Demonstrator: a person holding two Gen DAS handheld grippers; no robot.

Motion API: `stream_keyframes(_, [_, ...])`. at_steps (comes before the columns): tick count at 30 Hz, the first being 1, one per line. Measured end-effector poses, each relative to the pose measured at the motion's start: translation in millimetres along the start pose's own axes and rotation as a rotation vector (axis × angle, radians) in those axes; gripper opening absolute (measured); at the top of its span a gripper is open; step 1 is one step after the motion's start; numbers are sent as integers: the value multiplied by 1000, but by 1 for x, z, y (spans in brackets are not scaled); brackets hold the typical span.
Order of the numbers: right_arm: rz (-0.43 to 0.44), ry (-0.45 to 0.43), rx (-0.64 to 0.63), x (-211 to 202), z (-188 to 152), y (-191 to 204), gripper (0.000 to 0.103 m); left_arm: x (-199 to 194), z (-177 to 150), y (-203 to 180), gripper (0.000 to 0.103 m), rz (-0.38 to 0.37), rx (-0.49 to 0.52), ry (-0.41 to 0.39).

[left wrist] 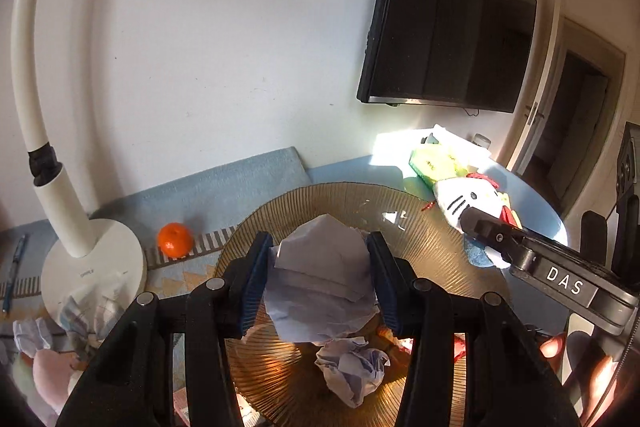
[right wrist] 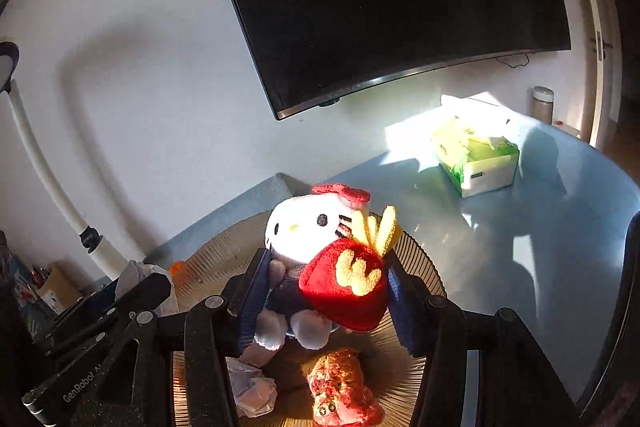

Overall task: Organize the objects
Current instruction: 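Carry plush and paper over the bowl and open both tools, then reach left tool to the written paper ball near the pen holder and grasp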

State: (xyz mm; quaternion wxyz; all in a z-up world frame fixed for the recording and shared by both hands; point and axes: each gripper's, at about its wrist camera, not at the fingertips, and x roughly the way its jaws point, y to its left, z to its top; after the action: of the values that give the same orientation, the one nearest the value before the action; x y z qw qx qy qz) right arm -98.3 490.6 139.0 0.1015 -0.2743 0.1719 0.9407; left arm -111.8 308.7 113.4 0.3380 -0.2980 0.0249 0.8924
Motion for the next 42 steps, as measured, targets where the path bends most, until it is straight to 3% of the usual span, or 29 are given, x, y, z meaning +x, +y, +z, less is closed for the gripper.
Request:
stream_keyframes(1, [-10, -2, 12, 4, -3, -3, 55, 7, -1, -3, 48, 6, 12, 8])
stream_keyframes(3, [-11, 12, 41, 15, -9, -11, 73, 17, -3, -3, 54, 10, 18, 26])
stream_keyframes(4, [1, 33, 60, 21, -12, -15, 82, 22, -5, -1, 79, 4, 13, 46])
stream_keyframes(5, [12, 49, 77, 24, -13, -17, 82, 24, -6, 4, 94, 15, -5, 57])
stream_keyframes(6, [38, 56, 79, 25, -14, -20, 82, 25, -7, 9, 96, 29, -25, 52])
stream_keyframes(11, [25, 9, 43, 16, -14, -15, 82, 11, -10, 29, 97, 10, -100, 72])
stream_keyframes(16, [41, -26, 10, -12, -13, 0, 82, -32, -9, 39, 97, 9, -120, 40])
stream_keyframes(23, [186, -74, -122, -89, -31, 60, 92, -154, -37, 64, 101, 90, -75, -60])
stream_keyframes(25, [257, -56, -169, -104, -45, 87, 94, -193, -52, 80, 103, 158, -95, -107])
stream_keyframes(26, [301, -40, -186, -109, -57, 100, 100, -210, -62, 90, 103, 219, -111, -129])
stream_keyframes(29, [383, 20, -224, -107, -113, 133, 103, -244, -107, 132, 102, 517, -181, -178])
stream_keyframes(31, [388, 100, -285, -90, -154, 158, 103, -248, -144, 162, 102, 628, -236, -150])
stream_keyframes(34, [374, 170, -366, -66, -189, 184, 103, -241, -189, 197, 102, 618, -300, -78])
stream_keyframes(37, [312, 171, -424, -52, -198, 193, 103, -235, -206, 215, 101, 587, -341, -49])
stream_keyframes(40, [317, 220, -400, -40, -197, 189, 103, -247, -213, 223, 102, 573, -413, -119])
stream_keyframes(42, [306, 255, -369, -32, -196, 184, 103, -247, -218, 232, 102, 554, -470, -102])
